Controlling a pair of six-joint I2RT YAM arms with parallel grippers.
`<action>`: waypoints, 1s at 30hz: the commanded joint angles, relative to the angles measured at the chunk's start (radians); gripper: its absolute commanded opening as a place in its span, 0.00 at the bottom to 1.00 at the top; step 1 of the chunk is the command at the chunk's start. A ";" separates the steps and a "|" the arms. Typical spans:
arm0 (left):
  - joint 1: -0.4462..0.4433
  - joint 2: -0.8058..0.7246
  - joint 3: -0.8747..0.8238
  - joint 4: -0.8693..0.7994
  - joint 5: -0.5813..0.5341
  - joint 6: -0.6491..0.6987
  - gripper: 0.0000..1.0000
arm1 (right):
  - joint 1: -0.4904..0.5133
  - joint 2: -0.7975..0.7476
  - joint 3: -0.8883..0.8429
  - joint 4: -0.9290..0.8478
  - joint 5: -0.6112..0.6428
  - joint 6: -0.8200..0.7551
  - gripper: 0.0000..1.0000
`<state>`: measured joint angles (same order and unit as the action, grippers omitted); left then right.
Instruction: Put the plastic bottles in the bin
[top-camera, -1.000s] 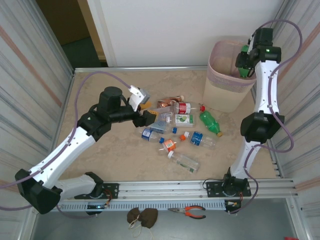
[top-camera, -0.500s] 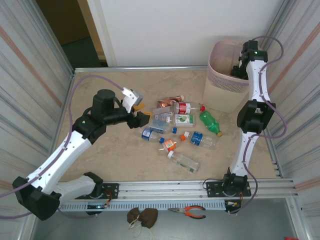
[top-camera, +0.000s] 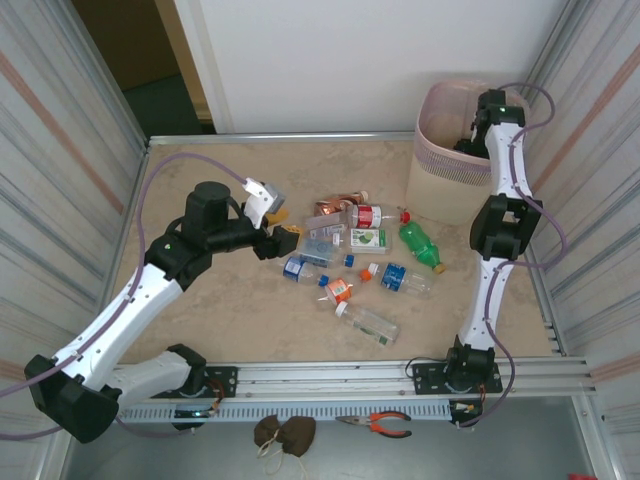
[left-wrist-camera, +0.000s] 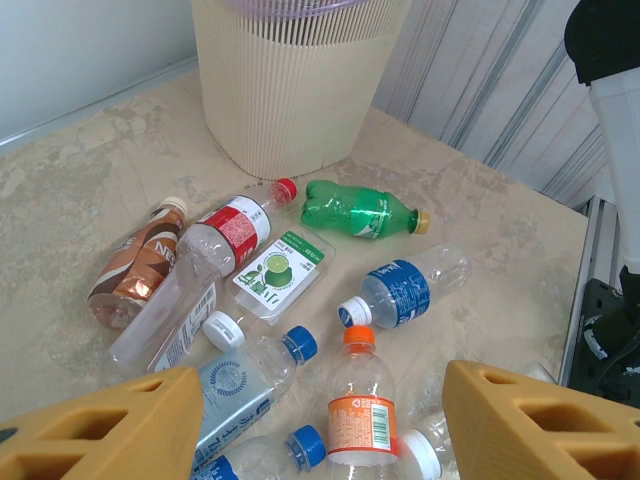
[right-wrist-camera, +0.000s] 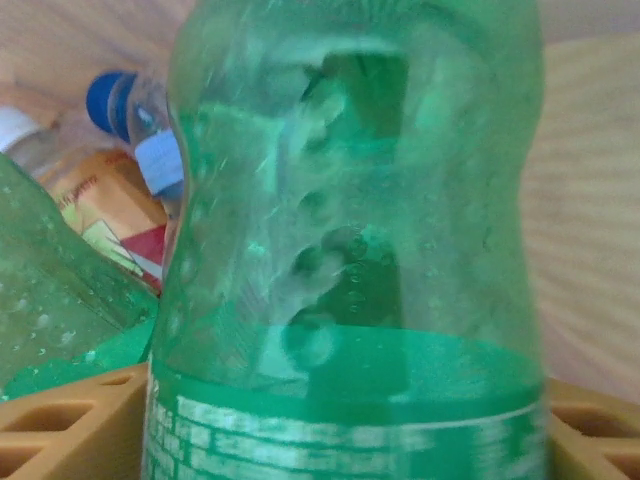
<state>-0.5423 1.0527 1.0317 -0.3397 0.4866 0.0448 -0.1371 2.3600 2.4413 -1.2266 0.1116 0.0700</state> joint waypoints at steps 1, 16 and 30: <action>0.010 -0.011 -0.013 0.021 0.009 -0.019 0.65 | 0.014 -0.023 0.002 -0.047 0.001 0.011 0.78; 0.010 0.041 -0.009 -0.113 -0.266 -0.220 0.62 | 0.023 -0.208 0.025 -0.037 -0.001 0.008 0.86; 0.012 0.029 -0.067 -0.154 -0.539 -0.575 0.66 | 0.045 -0.386 -0.026 -0.009 -0.026 0.023 0.85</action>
<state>-0.5365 1.1004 0.9821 -0.4721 0.0528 -0.4034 -0.1085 2.0373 2.4340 -1.2343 0.1040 0.0708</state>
